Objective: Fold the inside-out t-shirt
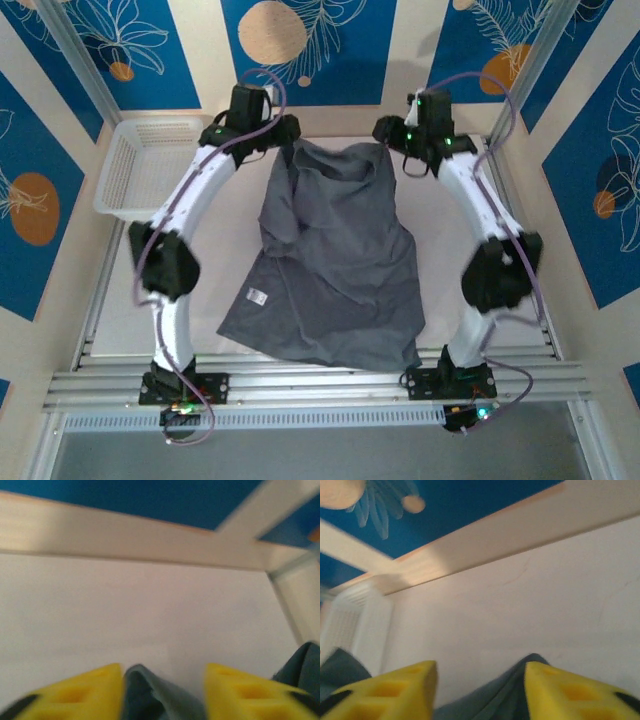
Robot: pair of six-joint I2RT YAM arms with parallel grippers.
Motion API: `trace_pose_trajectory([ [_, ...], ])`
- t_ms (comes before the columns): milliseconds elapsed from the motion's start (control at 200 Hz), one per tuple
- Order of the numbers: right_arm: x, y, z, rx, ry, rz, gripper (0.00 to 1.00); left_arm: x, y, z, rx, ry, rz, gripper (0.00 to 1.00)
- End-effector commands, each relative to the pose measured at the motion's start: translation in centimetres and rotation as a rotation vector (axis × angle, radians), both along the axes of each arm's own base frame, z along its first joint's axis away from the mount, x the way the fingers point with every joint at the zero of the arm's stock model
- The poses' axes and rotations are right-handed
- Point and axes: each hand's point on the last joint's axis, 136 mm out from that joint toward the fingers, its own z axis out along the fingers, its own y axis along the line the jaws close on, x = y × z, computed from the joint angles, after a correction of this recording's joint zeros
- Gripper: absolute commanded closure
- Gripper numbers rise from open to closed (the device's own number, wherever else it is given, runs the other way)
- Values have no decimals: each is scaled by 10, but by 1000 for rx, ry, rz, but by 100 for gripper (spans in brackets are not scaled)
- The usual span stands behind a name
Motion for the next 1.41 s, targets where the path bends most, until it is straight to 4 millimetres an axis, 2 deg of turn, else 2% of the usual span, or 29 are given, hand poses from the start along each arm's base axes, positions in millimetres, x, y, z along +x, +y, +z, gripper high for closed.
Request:
trace_pose_trajectory([
  [0,-7,-29,-28,-126,167,50,41,16,31,-43,89,115,29,30],
  [100,-33,-44,-45,-129,232,101,38,-3,41,-24,62,54,6,25],
  [165,-56,-51,-68,-110,282,128,36,-24,44,-17,29,41,-34,24],
  [210,-66,-57,-84,-106,307,119,36,-42,40,-20,22,57,-87,24],
  [305,-80,-73,-123,-100,342,50,35,-76,35,-55,42,155,-139,24],
  [445,-78,-83,-170,-33,422,-10,34,-106,18,-119,89,277,-184,24],
  [600,-76,-76,-216,19,535,-15,34,-116,-22,-169,162,358,-275,23],
  [690,-81,-65,-232,74,583,6,45,-116,-37,-198,218,399,-296,23],
  [755,-87,-56,-233,110,592,35,59,-114,-41,-216,238,431,-291,28],
  [800,-90,-53,-228,115,584,46,70,-112,-39,-225,251,448,-273,39],
  [895,-95,-51,-208,125,534,54,100,-109,-38,-224,226,445,-263,83],
  [925,-96,-51,-199,127,513,55,100,-107,-37,-220,203,441,-261,100],
  [1000,-97,-47,-178,136,462,68,100,-101,-30,-201,126,422,-238,100],
  [1085,-100,-35,-156,136,409,103,100,-92,-13,-166,23,364,-192,100],
  [1140,-103,-18,-149,129,383,141,100,-85,7,-147,-17,331,-136,100],
  [1185,-110,7,-148,125,378,201,100,-79,29,-138,-40,322,-77,100],
  [1275,-130,67,-157,96,387,369,100,-68,72,-138,-97,336,31,100],
  [1330,-144,98,-165,76,396,473,100,-64,91,-147,-139,360,72,100],
  [1360,-151,110,-169,65,401,521,94,-64,99,-152,-152,372,85,100],
  [1400,-156,118,-174,37,415,545,77,-64,106,-159,-158,390,96,98],
])
